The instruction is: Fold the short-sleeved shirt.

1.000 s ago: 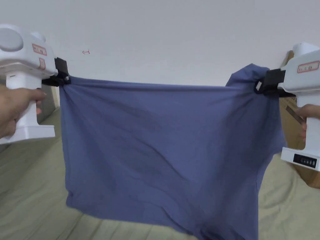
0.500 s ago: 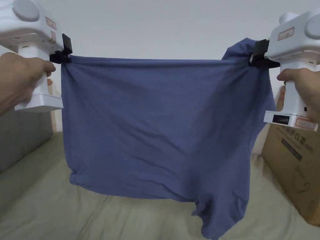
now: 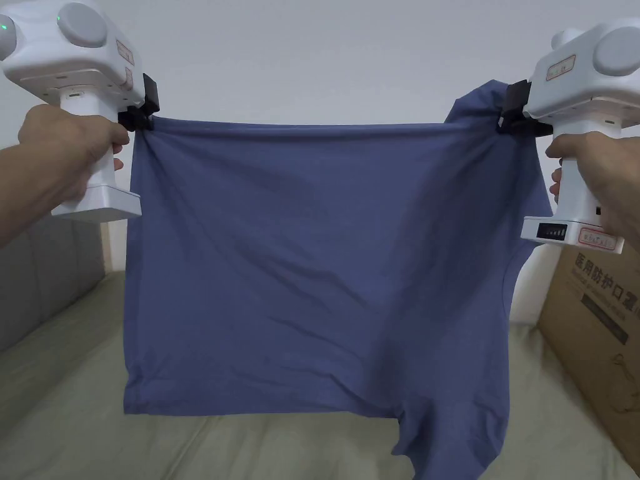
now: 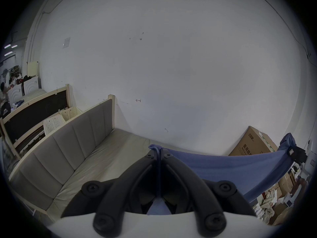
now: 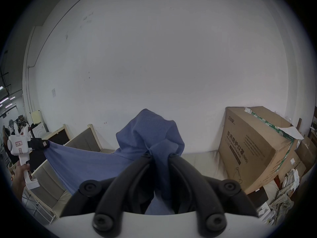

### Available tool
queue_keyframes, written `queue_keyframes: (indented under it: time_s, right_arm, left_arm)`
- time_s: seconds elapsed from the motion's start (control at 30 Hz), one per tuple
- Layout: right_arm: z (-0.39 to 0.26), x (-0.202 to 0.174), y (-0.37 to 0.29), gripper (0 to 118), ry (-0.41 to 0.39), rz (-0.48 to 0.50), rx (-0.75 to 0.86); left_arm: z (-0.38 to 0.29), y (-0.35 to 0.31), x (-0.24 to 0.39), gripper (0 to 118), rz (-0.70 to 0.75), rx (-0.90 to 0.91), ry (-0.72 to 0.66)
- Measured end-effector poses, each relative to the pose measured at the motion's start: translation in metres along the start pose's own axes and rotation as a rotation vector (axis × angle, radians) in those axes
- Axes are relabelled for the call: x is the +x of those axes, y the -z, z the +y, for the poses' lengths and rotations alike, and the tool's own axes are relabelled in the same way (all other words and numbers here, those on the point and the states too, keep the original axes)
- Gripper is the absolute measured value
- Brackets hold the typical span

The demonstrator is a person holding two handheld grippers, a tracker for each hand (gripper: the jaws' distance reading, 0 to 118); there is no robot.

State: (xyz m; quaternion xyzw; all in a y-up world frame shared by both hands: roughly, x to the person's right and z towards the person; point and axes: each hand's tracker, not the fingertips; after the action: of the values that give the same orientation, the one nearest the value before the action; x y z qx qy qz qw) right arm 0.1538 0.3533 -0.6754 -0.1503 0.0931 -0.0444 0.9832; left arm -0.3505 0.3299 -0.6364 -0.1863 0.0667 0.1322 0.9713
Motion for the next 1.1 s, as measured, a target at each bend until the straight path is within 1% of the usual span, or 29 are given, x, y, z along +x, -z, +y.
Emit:
queue_keyframes:
  time_s: [0.07, 0.27, 0.5, 0.57, 0.63, 0.7, 0.73, 0.83, 0.97, 1.03, 1.07, 1.1]
  right_arm:
    - [-0.002, -0.001, 0.005, 9, -0.018, -0.007, -0.005]
    - [-0.022, 0.002, 0.016, 9, -0.018, 0.002, -0.022]
    - [-0.071, 0.008, 0.018, 9, -0.004, 0.041, -0.063]
    - [-0.090, 0.009, 0.019, 9, -0.004, 0.041, -0.103]
    - [-0.114, 0.010, 0.018, 9, -0.003, 0.048, -0.134]
    - [-0.145, 0.013, 0.013, 9, 0.034, 0.071, -0.164]
    - [-0.159, 0.014, 0.010, 9, 0.032, 0.073, -0.181]
    - [-0.212, 0.016, -0.006, 9, 0.039, 0.087, -0.223]
    - [-0.294, 0.021, -0.037, 9, 0.075, 0.113, -0.284]
    - [-0.337, 0.024, -0.055, 9, 0.064, 0.140, -0.339]
    - [-0.359, 0.025, -0.066, 9, 0.055, 0.141, -0.370]
    - [-0.380, 0.026, -0.079, 9, 0.029, 0.148, -0.401]
  left_arm:
    - [-0.002, 0.006, -0.001, 3, -0.006, -0.008, -0.001]
    - [-0.025, 0.021, -0.007, 3, 0.001, -0.027, 0.020]
    - [-0.075, 0.038, -0.025, 3, -0.007, -0.101, -0.010]
    - [-0.095, 0.042, -0.030, 3, -0.015, -0.117, -0.014]
    - [-0.112, 0.052, -0.038, 3, -0.012, -0.154, 0.010]
    - [-0.139, 0.050, -0.045, 3, -0.015, -0.169, 0.019]
    - [-0.149, 0.052, -0.050, 3, -0.025, -0.185, 0.027]
    - [-0.195, 0.049, -0.063, 3, -0.035, -0.229, 0.039]
    - [-0.271, 0.028, -0.082, 3, -0.043, -0.256, 0.045]
    - [-0.314, 0.013, -0.096, 3, -0.078, -0.291, 0.001]
    - [-0.335, 0.007, -0.102, 3, -0.075, -0.321, 0.018]
    - [-0.356, -0.002, -0.107, 3, -0.061, -0.334, 0.039]
